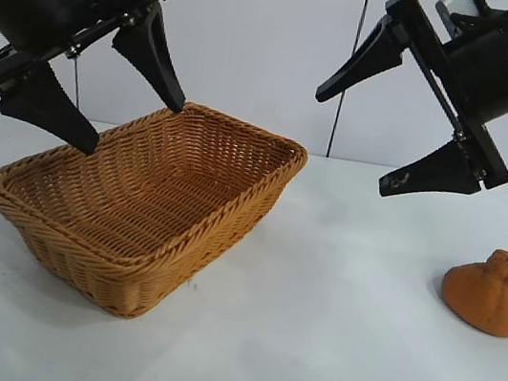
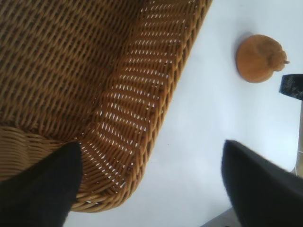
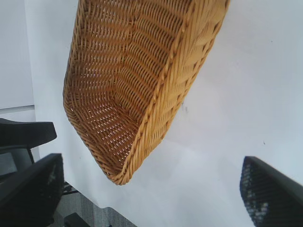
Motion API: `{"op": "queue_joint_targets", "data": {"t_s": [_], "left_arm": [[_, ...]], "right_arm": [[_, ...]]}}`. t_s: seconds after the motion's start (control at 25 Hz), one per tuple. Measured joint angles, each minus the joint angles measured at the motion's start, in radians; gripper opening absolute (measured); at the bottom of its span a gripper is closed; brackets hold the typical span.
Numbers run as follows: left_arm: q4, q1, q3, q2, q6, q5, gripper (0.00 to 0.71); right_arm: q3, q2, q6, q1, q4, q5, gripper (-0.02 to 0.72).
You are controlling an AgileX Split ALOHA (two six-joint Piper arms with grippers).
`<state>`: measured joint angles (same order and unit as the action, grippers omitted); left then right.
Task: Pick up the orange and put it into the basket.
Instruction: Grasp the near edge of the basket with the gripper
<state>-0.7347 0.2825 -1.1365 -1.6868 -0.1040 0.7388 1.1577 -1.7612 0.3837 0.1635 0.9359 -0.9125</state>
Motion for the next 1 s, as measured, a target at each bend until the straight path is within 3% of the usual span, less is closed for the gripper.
{"op": "queue_joint_targets", "data": {"t_s": [0.88,1.0], "left_arm": [[-0.007,-0.007,-0.005,0.004,0.000,-0.016,0.577],[0.045,-0.018,-0.005,0.038,0.053,0.004,0.577]], "right_arm": [[0.000,0.000,0.003,0.000,0.000,0.000,0.694],[0.000,0.000,0.008,0.000,-0.001,0.000,0.694]]}}
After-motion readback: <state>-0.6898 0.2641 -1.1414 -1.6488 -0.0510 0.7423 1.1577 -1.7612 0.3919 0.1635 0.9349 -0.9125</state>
